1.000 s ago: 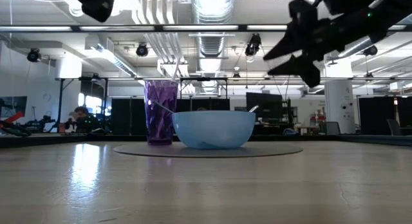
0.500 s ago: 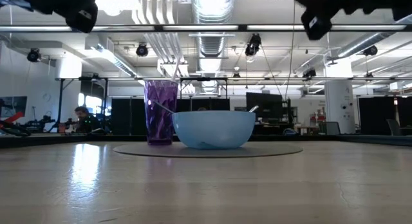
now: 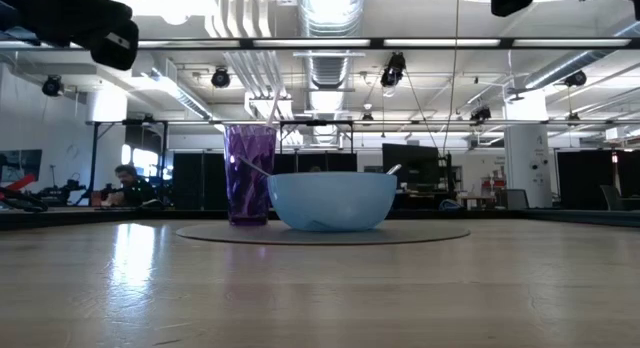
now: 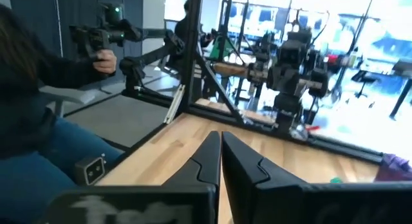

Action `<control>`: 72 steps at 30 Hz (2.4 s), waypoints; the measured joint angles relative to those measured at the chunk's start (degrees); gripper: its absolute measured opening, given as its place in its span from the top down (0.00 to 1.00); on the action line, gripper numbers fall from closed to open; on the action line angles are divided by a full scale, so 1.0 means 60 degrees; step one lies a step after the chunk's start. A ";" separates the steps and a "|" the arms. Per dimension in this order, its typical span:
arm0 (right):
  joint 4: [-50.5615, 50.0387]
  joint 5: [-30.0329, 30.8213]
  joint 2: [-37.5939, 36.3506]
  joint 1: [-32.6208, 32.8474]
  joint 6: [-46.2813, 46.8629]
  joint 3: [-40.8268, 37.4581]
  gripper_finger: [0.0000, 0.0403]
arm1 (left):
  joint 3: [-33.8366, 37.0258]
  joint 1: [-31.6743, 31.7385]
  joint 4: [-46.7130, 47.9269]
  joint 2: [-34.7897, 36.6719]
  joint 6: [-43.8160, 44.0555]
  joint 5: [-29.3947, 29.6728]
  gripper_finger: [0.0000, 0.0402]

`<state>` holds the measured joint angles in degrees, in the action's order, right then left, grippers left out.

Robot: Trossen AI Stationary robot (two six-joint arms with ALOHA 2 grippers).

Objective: Pick & Place Utensil
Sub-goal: Return to Home Position

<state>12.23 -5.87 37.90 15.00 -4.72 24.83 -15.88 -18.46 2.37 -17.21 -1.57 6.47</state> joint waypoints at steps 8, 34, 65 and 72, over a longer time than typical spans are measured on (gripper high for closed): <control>-0.1271 0.1038 -0.1470 -0.0036 -0.0204 -0.0147 0.98 | 0.0641 0.0000 -0.0072 0.1321 -0.0425 0.0054 1.00; 0.2223 0.2332 -0.3227 -0.0267 0.0912 -0.4056 0.98 | 0.2365 0.0076 -0.0802 0.2870 -0.0436 0.0265 1.00; -0.0005 0.1694 -0.3601 -0.2011 0.2266 -0.4045 0.98 | 0.2572 0.2317 -0.0553 0.2830 0.0155 -0.0415 1.00; -0.0510 0.1709 -0.3593 -0.2004 0.2205 -0.4045 0.98 | 0.2569 0.2317 -0.0527 0.2830 0.0442 -0.0376 1.00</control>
<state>9.17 4.38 16.34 2.98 8.51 0.56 -0.47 -4.56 -0.79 -0.23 1.08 4.22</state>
